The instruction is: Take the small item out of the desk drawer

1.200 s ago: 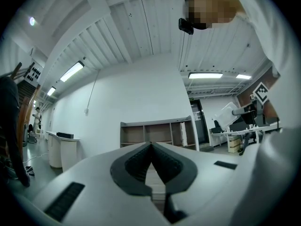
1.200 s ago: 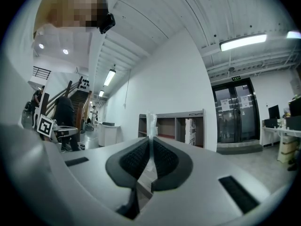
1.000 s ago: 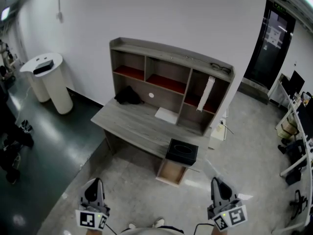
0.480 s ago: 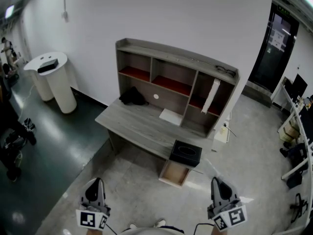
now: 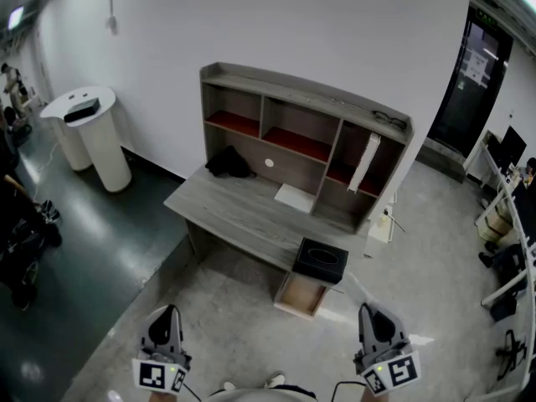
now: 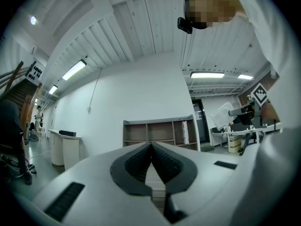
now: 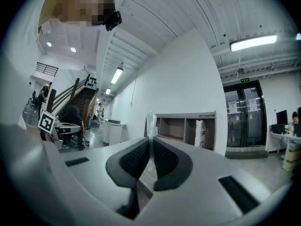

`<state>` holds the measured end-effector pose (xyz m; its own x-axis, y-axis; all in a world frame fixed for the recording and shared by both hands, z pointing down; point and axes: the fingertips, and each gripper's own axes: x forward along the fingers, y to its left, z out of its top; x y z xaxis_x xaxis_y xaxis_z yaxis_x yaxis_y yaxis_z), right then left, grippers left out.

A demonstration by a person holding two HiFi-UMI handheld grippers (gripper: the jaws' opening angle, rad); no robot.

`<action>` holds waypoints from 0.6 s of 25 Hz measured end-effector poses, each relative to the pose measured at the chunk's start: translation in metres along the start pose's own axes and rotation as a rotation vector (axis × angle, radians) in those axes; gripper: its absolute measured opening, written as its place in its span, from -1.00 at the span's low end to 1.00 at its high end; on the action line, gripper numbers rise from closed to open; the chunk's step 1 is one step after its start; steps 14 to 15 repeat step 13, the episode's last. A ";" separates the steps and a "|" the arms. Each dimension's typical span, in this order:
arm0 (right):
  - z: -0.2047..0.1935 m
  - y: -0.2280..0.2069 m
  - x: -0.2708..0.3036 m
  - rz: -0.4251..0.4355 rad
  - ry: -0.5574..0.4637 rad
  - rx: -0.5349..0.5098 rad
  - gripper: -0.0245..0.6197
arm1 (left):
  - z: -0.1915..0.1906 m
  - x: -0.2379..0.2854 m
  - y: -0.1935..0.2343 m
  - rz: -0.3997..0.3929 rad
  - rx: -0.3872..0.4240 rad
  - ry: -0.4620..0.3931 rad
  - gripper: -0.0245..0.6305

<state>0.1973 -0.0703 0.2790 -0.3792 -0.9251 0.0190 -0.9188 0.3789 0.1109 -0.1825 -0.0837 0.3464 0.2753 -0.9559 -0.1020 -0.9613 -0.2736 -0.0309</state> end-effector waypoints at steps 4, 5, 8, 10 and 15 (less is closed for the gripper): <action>0.001 0.004 0.002 0.001 -0.003 -0.001 -0.84 | 0.000 -0.001 0.004 0.003 -0.014 0.001 -0.87; 0.001 0.005 0.002 0.001 -0.004 -0.003 -0.84 | 0.001 -0.002 0.005 0.003 -0.013 -0.002 -0.87; 0.002 0.007 0.002 0.000 -0.004 -0.010 -0.84 | 0.002 -0.003 0.007 0.004 -0.012 -0.004 -0.87; 0.003 0.008 0.003 0.000 -0.003 -0.013 -0.84 | 0.003 -0.002 0.008 0.004 -0.011 -0.005 -0.87; 0.006 0.009 0.005 0.000 -0.005 -0.015 -0.84 | 0.004 -0.001 0.009 0.000 -0.003 -0.004 -0.87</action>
